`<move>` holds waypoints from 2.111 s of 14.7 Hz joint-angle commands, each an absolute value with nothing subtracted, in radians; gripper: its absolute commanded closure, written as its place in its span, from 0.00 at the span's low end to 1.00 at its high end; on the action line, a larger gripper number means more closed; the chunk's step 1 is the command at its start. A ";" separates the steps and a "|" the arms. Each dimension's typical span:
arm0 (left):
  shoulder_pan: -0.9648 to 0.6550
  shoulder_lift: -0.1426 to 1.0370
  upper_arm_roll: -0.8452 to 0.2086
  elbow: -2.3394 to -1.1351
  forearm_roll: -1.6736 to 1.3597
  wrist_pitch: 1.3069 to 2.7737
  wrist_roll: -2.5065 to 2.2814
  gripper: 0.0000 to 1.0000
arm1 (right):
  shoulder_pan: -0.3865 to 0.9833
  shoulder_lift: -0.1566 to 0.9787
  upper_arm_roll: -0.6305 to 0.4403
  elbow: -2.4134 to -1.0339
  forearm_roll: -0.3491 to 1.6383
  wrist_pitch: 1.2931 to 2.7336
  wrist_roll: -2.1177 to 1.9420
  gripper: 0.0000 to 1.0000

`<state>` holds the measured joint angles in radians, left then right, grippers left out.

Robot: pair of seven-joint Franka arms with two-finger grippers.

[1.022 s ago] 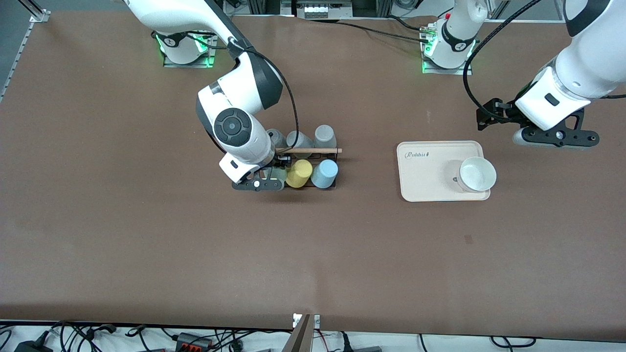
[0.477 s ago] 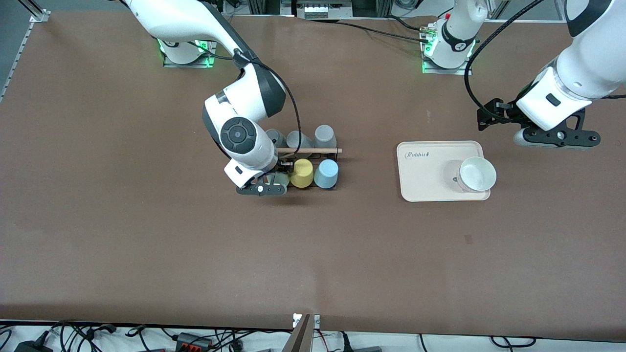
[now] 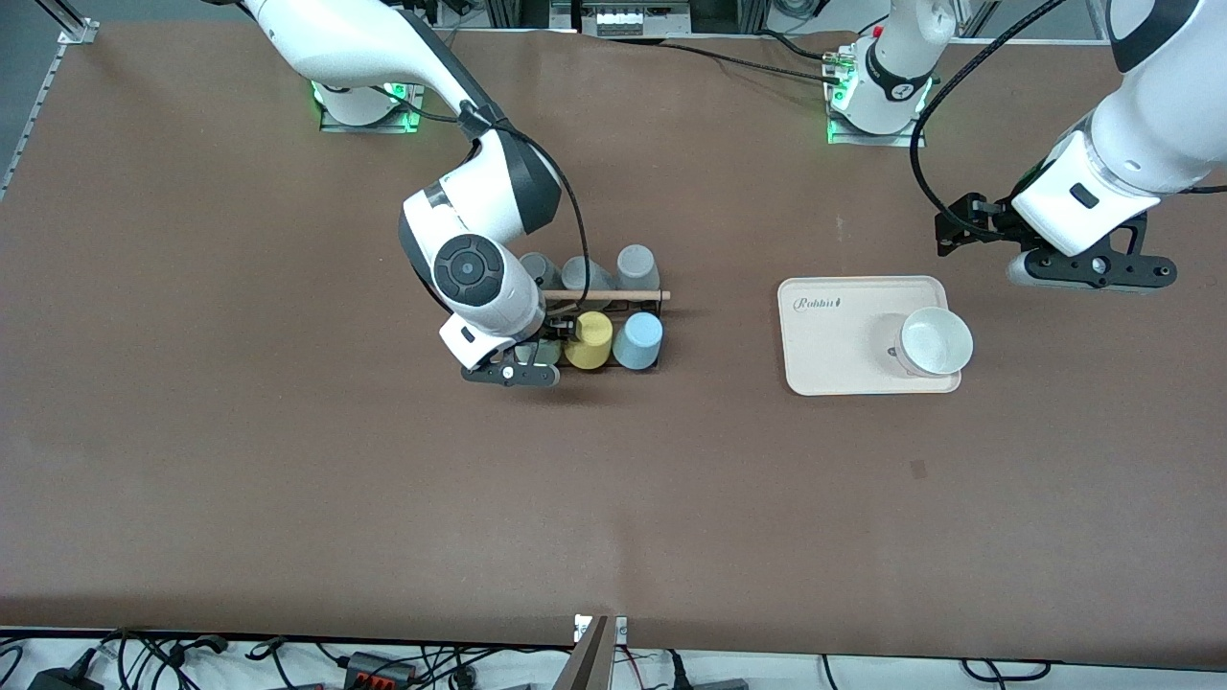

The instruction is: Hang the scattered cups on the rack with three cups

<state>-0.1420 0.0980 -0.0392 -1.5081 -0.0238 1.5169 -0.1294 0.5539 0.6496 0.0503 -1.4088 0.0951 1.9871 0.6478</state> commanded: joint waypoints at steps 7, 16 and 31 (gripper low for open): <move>-0.138 0.086 -0.041 -1.516 -0.043 1.523 -0.114 0.00 | 0.486 0.583 0.034 -1.324 0.092 1.942 0.680 0.00; -0.138 0.086 -0.041 -1.516 -0.043 1.523 -0.110 0.00 | 0.244 0.451 0.034 -1.328 0.003 1.843 0.498 0.00; -0.138 0.086 -0.041 -1.516 -0.044 1.523 -0.113 0.00 | -0.044 0.307 -0.046 -1.287 0.014 1.635 -0.031 0.00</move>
